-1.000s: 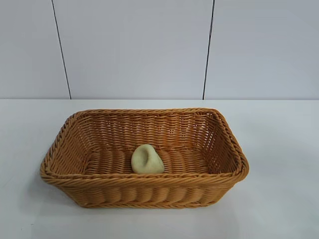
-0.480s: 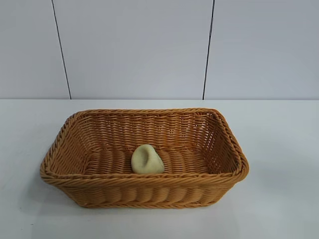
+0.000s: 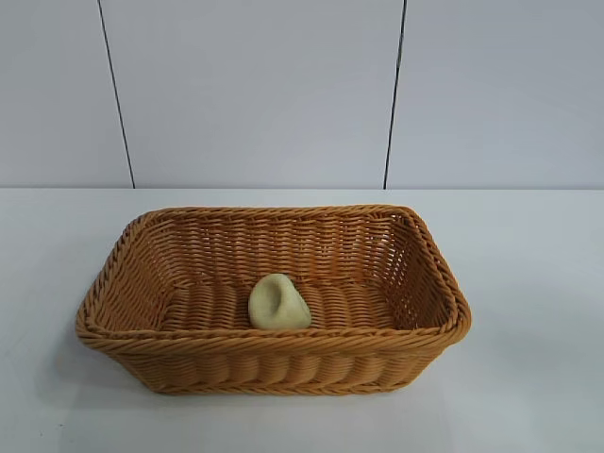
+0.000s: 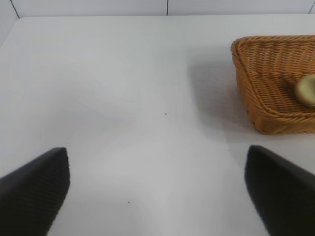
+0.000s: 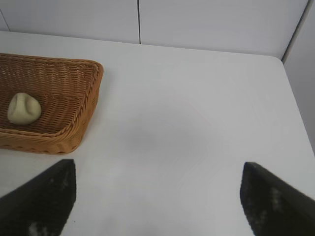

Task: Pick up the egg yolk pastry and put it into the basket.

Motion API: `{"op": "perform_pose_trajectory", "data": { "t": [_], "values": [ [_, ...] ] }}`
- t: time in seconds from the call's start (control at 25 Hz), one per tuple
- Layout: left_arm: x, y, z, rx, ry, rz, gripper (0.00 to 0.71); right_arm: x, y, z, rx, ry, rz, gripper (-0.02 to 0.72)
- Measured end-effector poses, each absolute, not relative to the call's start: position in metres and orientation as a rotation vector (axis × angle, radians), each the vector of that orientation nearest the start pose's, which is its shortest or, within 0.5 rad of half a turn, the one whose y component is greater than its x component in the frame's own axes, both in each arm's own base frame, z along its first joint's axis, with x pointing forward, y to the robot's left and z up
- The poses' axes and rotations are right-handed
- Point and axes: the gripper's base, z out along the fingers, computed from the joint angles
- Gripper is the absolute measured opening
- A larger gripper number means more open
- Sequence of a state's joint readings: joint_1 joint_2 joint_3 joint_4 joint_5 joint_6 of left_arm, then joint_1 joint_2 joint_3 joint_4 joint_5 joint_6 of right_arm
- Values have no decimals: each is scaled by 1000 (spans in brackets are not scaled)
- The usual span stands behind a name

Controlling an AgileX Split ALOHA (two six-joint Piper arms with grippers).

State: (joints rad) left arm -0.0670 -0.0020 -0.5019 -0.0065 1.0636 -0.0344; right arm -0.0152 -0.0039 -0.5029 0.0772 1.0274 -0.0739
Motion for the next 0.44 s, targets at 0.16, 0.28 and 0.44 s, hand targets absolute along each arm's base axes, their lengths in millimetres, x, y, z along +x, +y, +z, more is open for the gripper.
{"op": "perform_pose_trajectory", "data": {
  "t": [0.16,0.28,0.44],
  "values": [
    [-6,0,278,34,2044,-71,692,-5,5,281,-47,2002,25,645],
    [-6,0,278,34,2044,-71,692,-5,5,281,-46,2002,23,645],
    [-6,0,278,34,2044,-71,692,-5,5,281,-46,2002,23,645]
  ]
}}
